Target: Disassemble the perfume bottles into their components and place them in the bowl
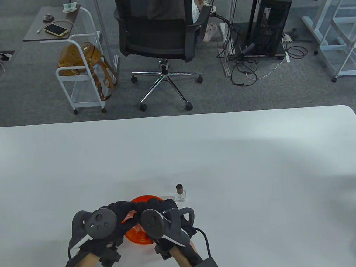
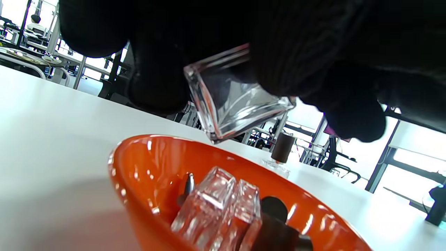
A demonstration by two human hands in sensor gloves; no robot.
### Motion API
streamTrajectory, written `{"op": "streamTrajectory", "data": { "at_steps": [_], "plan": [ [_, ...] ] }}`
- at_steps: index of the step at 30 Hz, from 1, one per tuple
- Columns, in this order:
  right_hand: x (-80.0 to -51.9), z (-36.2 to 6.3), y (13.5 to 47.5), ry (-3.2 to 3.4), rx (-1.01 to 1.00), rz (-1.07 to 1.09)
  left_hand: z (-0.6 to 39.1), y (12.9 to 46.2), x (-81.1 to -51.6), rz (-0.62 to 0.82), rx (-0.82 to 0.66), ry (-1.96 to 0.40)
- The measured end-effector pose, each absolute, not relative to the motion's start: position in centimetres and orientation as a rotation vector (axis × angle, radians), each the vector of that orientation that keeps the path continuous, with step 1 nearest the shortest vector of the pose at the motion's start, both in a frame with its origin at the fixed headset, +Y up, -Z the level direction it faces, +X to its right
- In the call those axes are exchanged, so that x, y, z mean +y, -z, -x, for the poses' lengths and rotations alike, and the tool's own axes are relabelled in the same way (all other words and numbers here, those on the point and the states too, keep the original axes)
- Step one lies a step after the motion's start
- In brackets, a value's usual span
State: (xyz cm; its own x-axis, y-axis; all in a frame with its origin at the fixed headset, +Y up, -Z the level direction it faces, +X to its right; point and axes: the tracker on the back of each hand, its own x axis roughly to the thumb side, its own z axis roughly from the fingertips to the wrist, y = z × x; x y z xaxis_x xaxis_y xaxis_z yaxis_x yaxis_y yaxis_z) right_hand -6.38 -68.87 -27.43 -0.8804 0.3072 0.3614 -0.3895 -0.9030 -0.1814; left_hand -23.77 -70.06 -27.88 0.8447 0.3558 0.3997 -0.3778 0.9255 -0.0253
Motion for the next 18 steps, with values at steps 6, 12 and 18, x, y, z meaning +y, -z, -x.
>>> {"op": "streamTrajectory", "data": {
  "at_steps": [6,12,18],
  "plan": [
    [-68.91,6.32,27.42,-2.708,-0.340,-0.455,23.80,27.89,-70.04,-0.063,-0.406,-0.395],
    [-69.05,6.53,27.44,-2.710,-0.289,-0.479,23.60,27.81,-70.06,-0.068,-0.402,-0.367],
    [-68.87,6.56,27.33,-2.725,-0.362,-0.476,23.79,27.85,-70.14,-0.052,-0.412,-0.388]
  ]
}}
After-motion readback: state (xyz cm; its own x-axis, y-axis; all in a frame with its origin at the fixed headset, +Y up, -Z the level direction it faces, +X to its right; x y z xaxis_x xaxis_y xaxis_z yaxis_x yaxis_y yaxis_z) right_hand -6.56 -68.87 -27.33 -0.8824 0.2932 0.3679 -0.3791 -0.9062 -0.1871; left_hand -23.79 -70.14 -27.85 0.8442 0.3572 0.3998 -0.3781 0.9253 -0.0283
